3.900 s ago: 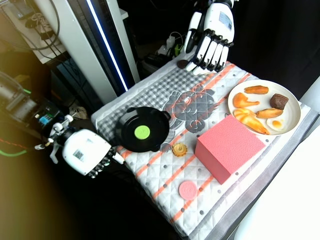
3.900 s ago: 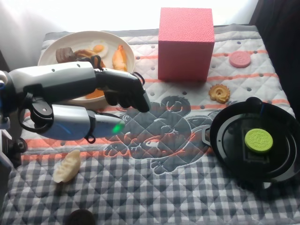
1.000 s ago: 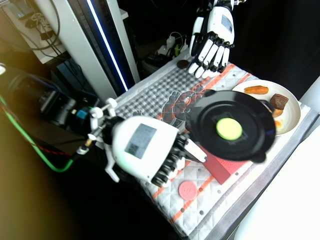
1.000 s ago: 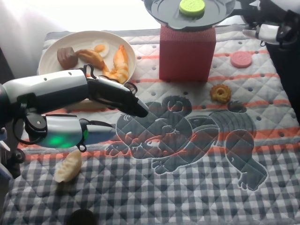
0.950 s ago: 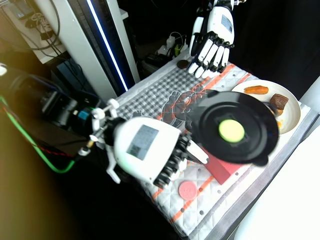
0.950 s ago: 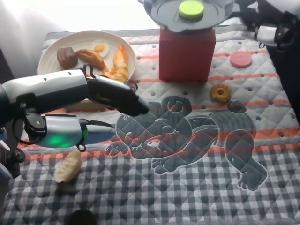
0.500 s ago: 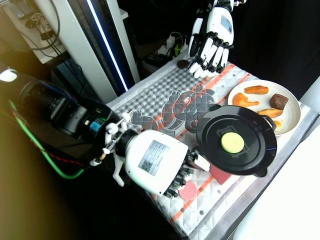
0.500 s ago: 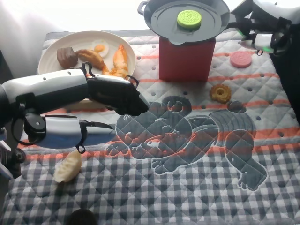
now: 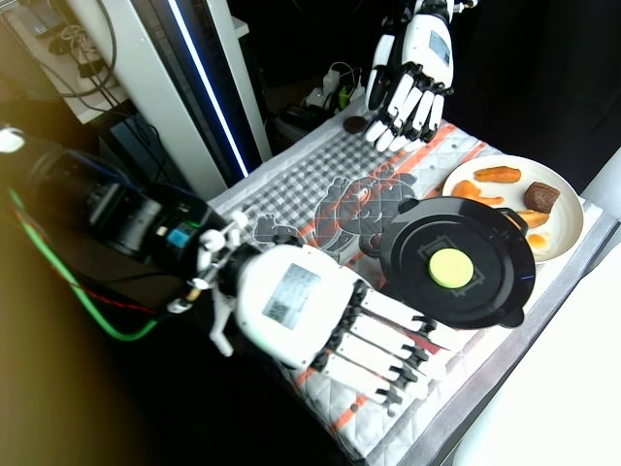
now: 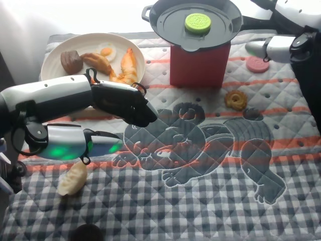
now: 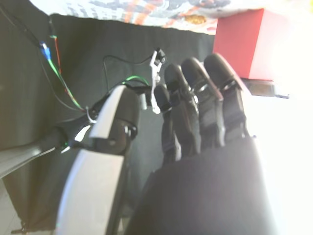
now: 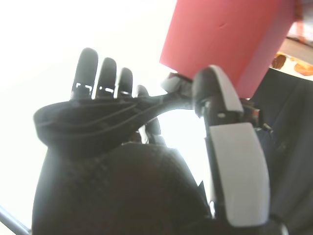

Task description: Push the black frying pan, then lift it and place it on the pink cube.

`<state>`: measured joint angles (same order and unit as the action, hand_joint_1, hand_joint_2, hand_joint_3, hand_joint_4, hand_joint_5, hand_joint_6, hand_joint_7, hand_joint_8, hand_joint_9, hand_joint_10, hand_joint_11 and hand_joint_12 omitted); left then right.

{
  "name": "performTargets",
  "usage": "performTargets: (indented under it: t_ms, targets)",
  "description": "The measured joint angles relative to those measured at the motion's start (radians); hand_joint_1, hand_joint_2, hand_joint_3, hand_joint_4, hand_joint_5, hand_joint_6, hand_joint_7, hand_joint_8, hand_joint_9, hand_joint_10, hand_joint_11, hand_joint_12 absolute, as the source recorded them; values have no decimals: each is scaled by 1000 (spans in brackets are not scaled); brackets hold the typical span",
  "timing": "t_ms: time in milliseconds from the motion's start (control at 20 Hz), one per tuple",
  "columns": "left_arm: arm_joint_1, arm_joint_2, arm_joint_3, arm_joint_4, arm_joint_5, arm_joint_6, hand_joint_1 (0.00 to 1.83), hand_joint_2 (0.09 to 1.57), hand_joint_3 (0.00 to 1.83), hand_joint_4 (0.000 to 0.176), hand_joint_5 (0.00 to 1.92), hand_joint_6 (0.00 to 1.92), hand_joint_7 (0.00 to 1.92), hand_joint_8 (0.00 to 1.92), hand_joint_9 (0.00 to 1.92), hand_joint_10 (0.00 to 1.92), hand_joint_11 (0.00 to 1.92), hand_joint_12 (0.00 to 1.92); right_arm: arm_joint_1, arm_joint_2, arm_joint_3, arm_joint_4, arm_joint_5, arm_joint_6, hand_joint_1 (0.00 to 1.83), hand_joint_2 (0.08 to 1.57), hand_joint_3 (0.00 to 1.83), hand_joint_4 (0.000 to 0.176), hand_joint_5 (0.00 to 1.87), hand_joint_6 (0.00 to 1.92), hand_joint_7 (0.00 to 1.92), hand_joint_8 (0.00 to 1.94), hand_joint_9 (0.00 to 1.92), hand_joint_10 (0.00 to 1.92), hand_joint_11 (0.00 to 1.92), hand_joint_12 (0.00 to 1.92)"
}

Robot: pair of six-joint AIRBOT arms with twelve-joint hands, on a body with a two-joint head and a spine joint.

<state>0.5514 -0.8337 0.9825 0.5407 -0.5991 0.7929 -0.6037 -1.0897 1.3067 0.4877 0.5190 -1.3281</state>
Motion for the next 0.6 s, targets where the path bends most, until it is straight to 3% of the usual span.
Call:
performTargets:
  t_ms: [50, 100, 150, 200, 250, 350, 400, 450, 500, 600]
  targets:
    - [0, 0, 0, 0, 0, 0, 1032, 1319, 0, 21, 427, 658, 653, 27, 287, 862, 0, 1270, 0, 11, -21, 14, -2, -41, 591, 1079, 0, 84, 0, 0, 0, 0, 0, 0, 0, 4]
    - [1, 1, 0, 0, 0, 0, 1082, 1302, 0, 8, 461, 623, 670, 29, 305, 844, 0, 1271, 0, 23, -38, 15, -5, -55, 575, 1073, 0, 95, 0, 0, 0, 0, 0, 0, 0, 0]
    - [3, 1, 0, -3, -1, 0, 1088, 1301, 0, 6, 475, 579, 669, 23, 309, 801, 0, 1241, -7, 40, -58, 13, 0, -59, 603, 1087, 0, 95, 0, 0, 0, 0, 0, 0, 0, 0]
    - [7, 3, -1, -8, -2, 0, 1093, 1300, 0, 5, 480, 543, 658, 15, 295, 786, 0, 1223, -13, 63, -82, 16, 4, -60, 567, 1073, 0, 117, 0, 0, 0, 0, 0, 0, 0, 0]
    - [9, 5, -1, -9, 0, 0, 1051, 1322, 0, 8, 477, 509, 639, 6, 265, 770, 0, 1176, -21, 91, -114, 11, 19, -61, 548, 1049, 0, 158, 0, 0, 0, 0, 0, 0, 0, 0]
    - [15, 11, -5, -17, 1, 2, 1035, 1329, 0, 2, 512, 452, 645, 6, 277, 754, 0, 1155, -49, 174, -206, -19, 79, -61, 569, 1046, 0, 155, 0, 0, 0, 0, 0, 0, 0, 0]
    - [18, 15, -12, -33, -1, 16, 1074, 1319, 0, 3, 538, 436, 666, 13, 292, 768, 0, 1208, -61, 213, -249, -43, 118, -61, 514, 1056, 0, 107, 0, 0, 0, 0, 0, 0, 0, 0]
    - [28, 21, -15, -53, -18, 28, 1025, 1350, 1, 20, 480, 452, 629, 2, 234, 804, 0, 1188, -76, 247, -289, -69, 158, -62, 483, 1053, 0, 124, 0, 0, 0, 0, 0, 0, 0, 0]
    - [50, 40, -27, -84, -33, 55, 1083, 1304, 0, 14, 476, 410, 608, 0, 249, 760, 0, 1341, -110, 312, -360, -106, 243, -61, 455, 1029, 0, 109, 0, 0, 0, 0, 0, 0, 4, 2]
    - [64, 51, -32, -110, -47, 71, 1052, 1316, 0, 11, 434, 370, 556, 0, 211, 748, 0, 1391, -142, 352, -408, -119, 296, -61, 429, 1028, 0, 118, 0, 0, 0, 0, 0, 0, 0, 0]
